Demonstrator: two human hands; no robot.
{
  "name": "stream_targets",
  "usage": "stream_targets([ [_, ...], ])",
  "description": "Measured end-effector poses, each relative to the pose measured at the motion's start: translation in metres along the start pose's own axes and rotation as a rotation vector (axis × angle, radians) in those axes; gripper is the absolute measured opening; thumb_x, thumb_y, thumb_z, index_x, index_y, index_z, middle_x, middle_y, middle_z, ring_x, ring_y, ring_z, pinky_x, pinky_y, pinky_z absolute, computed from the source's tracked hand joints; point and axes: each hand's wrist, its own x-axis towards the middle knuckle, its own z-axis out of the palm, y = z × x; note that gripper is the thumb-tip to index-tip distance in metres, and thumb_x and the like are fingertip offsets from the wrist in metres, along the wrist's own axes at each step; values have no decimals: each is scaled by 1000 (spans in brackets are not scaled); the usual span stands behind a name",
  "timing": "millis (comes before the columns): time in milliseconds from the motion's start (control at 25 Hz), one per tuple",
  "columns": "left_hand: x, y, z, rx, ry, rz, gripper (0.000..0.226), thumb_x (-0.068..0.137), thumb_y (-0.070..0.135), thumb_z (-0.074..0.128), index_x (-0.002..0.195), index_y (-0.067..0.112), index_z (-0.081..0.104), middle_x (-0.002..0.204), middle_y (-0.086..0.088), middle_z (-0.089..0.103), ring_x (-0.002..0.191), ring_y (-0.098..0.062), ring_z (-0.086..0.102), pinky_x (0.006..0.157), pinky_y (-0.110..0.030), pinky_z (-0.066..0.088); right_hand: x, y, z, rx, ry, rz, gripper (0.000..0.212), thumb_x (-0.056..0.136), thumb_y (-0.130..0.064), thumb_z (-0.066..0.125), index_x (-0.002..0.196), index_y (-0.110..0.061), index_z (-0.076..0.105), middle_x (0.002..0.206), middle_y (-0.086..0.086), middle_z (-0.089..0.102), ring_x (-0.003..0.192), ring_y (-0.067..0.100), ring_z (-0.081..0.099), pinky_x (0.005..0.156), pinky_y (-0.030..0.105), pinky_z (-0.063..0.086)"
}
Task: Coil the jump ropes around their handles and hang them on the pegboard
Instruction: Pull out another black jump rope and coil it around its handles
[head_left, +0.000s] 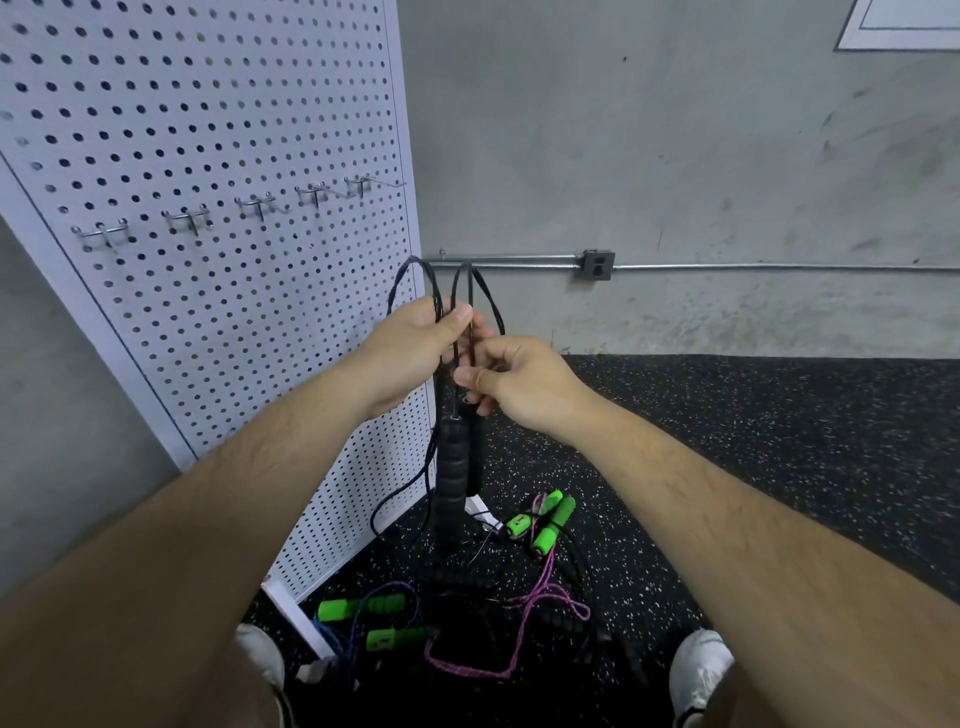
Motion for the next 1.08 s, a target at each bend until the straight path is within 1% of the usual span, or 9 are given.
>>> stream_targets([
  [240,-8,-13,-10,611,-59,25,24,107,38,42,105,19,57,93,2,64,86,-12,64,70,-25,45,0,-7,-18,-29,41,61,24,95,-11,67,73,-6,59,75,14,72,54,14,66,60,26,56],
  [360,-13,-26,-12,721,-107,14,22,107,35,44,117,19,56,107,4,61,100,-16,60,80,-26,45,3,-4,-22,-16,56,76,26,94,-14,70,71,-7,60,81,17,75,61,21,69,74,38,59],
  [480,-20,-24,-3,610,-91,58,49,108,38,41,153,22,36,143,6,45,130,-11,46,109,-31,36,6,-4,-23,38,75,85,26,93,-15,71,74,-1,61,69,12,73,63,25,69,77,43,58],
  [600,-27,-16,9,324,-209,19,58,101,45,52,153,36,29,127,22,51,118,1,51,104,-26,35,6,-8,-23,124,117,61,21,92,-13,71,84,5,65,65,10,69,63,22,65,66,36,56],
  [720,-25,-22,12,342,-191,32,55,98,37,64,146,40,37,122,24,58,120,0,54,113,-30,36,5,-13,-24,193,112,67,23,92,-12,72,77,4,66,73,10,70,64,16,64,58,27,52],
  [840,-23,-20,14,340,-87,65,35,98,31,65,130,35,50,114,21,64,109,1,60,111,-39,43,6,-12,-25,254,118,67,28,92,-15,72,66,-8,64,74,11,69,65,17,62,59,26,52],
  [920,-24,-16,17,283,-37,73,56,98,29,65,145,37,37,112,19,66,105,0,64,105,-33,46,7,-9,-26,258,147,60,28,92,-20,72,66,-11,65,77,12,69,69,20,60,63,29,50],
  [1000,-24,-12,16,233,-28,98,71,98,27,65,150,52,23,109,13,70,98,-2,69,96,-25,47,6,-6,-27,252,164,54,24,93,-27,72,74,-12,70,78,9,68,72,19,59,65,31,49],
  [1080,-23,-11,12,286,-25,144,57,100,25,62,143,55,38,116,14,70,105,0,66,99,-24,45,5,-4,-27,227,169,66,23,96,-30,67,81,-14,72,76,2,68,68,12,60,65,30,51],
])
